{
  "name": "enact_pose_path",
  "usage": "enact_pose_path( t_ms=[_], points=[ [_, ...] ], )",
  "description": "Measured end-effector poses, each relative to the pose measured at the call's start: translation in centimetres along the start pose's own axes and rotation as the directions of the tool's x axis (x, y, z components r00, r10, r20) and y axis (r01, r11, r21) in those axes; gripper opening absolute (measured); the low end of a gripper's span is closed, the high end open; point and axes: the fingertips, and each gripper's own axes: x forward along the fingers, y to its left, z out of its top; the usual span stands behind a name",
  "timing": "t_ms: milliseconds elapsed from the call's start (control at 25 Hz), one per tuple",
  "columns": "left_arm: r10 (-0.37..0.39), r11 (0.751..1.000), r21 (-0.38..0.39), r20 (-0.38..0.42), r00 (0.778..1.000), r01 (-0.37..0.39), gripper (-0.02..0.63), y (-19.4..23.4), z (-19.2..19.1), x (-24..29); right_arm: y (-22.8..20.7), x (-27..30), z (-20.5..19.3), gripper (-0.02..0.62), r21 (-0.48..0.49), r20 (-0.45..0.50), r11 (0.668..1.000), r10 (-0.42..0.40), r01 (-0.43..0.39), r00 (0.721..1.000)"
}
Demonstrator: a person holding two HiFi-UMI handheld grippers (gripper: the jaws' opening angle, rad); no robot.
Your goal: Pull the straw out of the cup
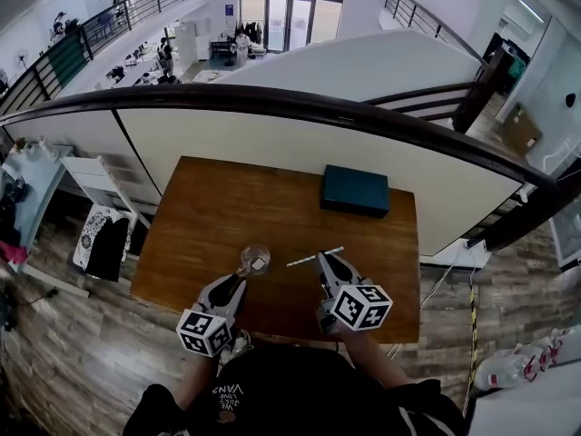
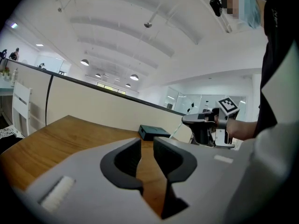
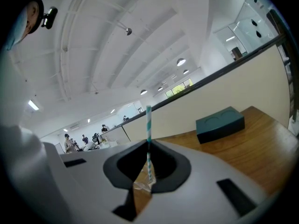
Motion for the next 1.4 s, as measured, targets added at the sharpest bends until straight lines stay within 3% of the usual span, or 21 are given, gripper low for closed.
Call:
enact_pose_path(
  t_ms=[480,920,1400],
  points=[
    [0.043,0.999,-0.016,0.039,0.998,-0.042,0.031,-3.8,-1.5,0.5,-2.3,-3.2,-0.6,0.031,-0.033,-0.044,0.999,0.025,-0.026,0.999],
    [0.07,0.997,-0.025,0.03,0.997,-0.069,0.015,-6.0,-2.7,0.3,-3.8,-5.2,-2.2,0.031,-0.034,-0.088,0.999,0.031,-0.034,0.996],
    [0.081,0.996,-0.04,0.02,0.997,-0.08,0.014,-7.0,-3.9,0.4,-6.2,-6.3,-5.1,0.031,-0.047,-0.161,0.999,-0.016,0.008,0.987]
  ],
)
